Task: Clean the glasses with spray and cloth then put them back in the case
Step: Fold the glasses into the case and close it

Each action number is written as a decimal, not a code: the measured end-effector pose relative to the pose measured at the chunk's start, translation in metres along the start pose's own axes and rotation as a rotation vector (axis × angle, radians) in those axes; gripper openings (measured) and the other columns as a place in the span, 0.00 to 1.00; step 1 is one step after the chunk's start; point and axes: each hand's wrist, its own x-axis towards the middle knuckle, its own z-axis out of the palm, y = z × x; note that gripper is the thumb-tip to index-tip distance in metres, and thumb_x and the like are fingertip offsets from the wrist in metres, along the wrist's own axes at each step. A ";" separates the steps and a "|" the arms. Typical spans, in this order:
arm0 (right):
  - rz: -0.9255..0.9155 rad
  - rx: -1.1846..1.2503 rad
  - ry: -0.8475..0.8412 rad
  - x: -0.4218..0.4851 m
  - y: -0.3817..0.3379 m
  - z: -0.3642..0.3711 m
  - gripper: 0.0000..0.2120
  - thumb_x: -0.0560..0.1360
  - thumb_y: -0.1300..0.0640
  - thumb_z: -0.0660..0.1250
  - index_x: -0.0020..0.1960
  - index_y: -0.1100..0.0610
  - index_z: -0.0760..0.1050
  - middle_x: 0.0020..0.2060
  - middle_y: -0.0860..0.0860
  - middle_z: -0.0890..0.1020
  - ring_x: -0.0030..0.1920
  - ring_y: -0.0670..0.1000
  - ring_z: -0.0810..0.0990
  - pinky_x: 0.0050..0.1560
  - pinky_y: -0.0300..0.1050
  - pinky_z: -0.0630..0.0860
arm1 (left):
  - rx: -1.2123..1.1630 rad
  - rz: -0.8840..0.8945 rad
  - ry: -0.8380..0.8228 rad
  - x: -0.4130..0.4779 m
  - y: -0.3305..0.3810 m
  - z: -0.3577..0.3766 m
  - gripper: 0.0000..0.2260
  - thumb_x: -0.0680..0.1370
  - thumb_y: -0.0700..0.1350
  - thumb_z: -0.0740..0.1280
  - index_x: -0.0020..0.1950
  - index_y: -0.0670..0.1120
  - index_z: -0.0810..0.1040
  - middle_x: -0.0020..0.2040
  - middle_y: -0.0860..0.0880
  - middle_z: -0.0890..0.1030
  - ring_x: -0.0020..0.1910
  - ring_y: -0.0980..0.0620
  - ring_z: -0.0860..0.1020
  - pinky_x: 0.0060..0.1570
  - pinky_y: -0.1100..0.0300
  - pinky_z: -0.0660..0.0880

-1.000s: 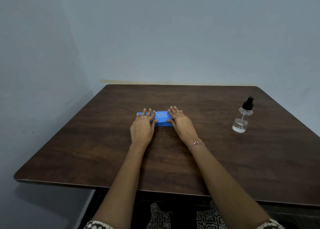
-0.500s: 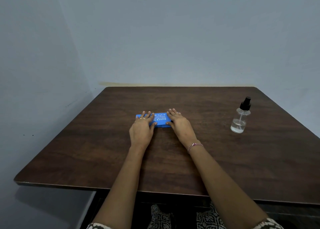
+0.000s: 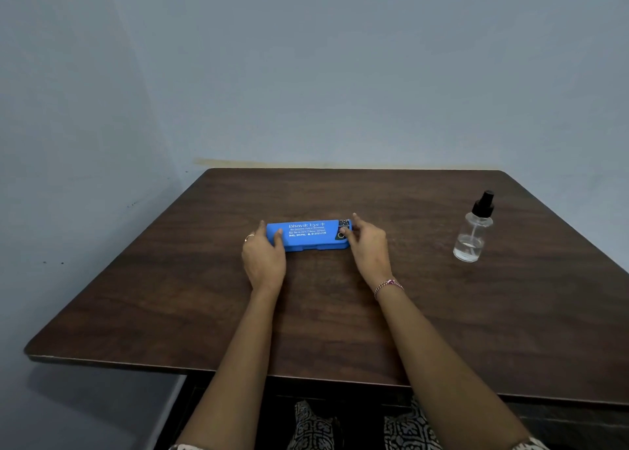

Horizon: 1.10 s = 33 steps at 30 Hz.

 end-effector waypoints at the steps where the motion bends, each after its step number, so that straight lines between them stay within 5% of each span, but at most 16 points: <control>1: 0.035 0.049 0.001 0.000 0.000 -0.001 0.22 0.77 0.56 0.65 0.70 0.60 0.68 0.59 0.56 0.79 0.57 0.51 0.78 0.60 0.42 0.74 | -0.022 -0.021 0.000 0.001 -0.001 0.000 0.20 0.79 0.46 0.63 0.68 0.40 0.71 0.60 0.38 0.79 0.60 0.41 0.76 0.60 0.52 0.70; 12: 0.214 0.276 0.093 0.003 0.023 -0.037 0.20 0.74 0.61 0.70 0.65 0.63 0.73 0.57 0.56 0.81 0.56 0.48 0.80 0.58 0.36 0.73 | -0.277 -0.088 -0.106 -0.005 0.023 0.011 0.15 0.75 0.40 0.70 0.60 0.39 0.79 0.56 0.43 0.82 0.54 0.51 0.80 0.51 0.71 0.67; 15: 0.251 0.248 0.080 0.002 0.034 -0.044 0.20 0.74 0.61 0.70 0.64 0.63 0.74 0.56 0.56 0.81 0.57 0.48 0.80 0.59 0.36 0.72 | -0.294 -0.091 -0.143 -0.007 0.027 0.017 0.14 0.74 0.40 0.71 0.59 0.39 0.79 0.55 0.43 0.82 0.52 0.52 0.81 0.52 0.70 0.69; 19: 0.281 0.279 0.057 0.003 0.040 -0.045 0.20 0.73 0.62 0.71 0.63 0.64 0.74 0.55 0.57 0.82 0.55 0.50 0.81 0.58 0.48 0.77 | -0.276 -0.095 -0.177 -0.007 0.026 0.019 0.15 0.74 0.41 0.71 0.59 0.40 0.80 0.56 0.43 0.82 0.53 0.51 0.80 0.54 0.67 0.70; 23: 0.284 0.246 0.062 0.000 0.036 -0.048 0.20 0.74 0.60 0.70 0.64 0.63 0.73 0.56 0.57 0.81 0.56 0.50 0.80 0.59 0.45 0.76 | -0.266 -0.105 -0.180 -0.009 0.028 0.017 0.16 0.74 0.42 0.71 0.60 0.41 0.79 0.56 0.44 0.82 0.53 0.52 0.80 0.54 0.68 0.70; 29: 0.051 0.074 0.233 -0.008 0.019 -0.065 0.22 0.78 0.50 0.63 0.68 0.60 0.70 0.59 0.55 0.78 0.61 0.53 0.74 0.62 0.47 0.71 | -0.389 0.004 -0.026 -0.015 0.052 0.015 0.18 0.76 0.46 0.68 0.64 0.42 0.76 0.61 0.44 0.79 0.60 0.49 0.77 0.62 0.54 0.73; 33: -0.183 0.095 0.380 -0.012 0.010 -0.097 0.18 0.79 0.54 0.62 0.66 0.59 0.72 0.60 0.54 0.77 0.62 0.52 0.72 0.62 0.50 0.72 | -0.494 0.065 -0.068 -0.032 0.097 0.028 0.17 0.77 0.45 0.67 0.65 0.44 0.76 0.61 0.47 0.79 0.60 0.51 0.77 0.60 0.60 0.72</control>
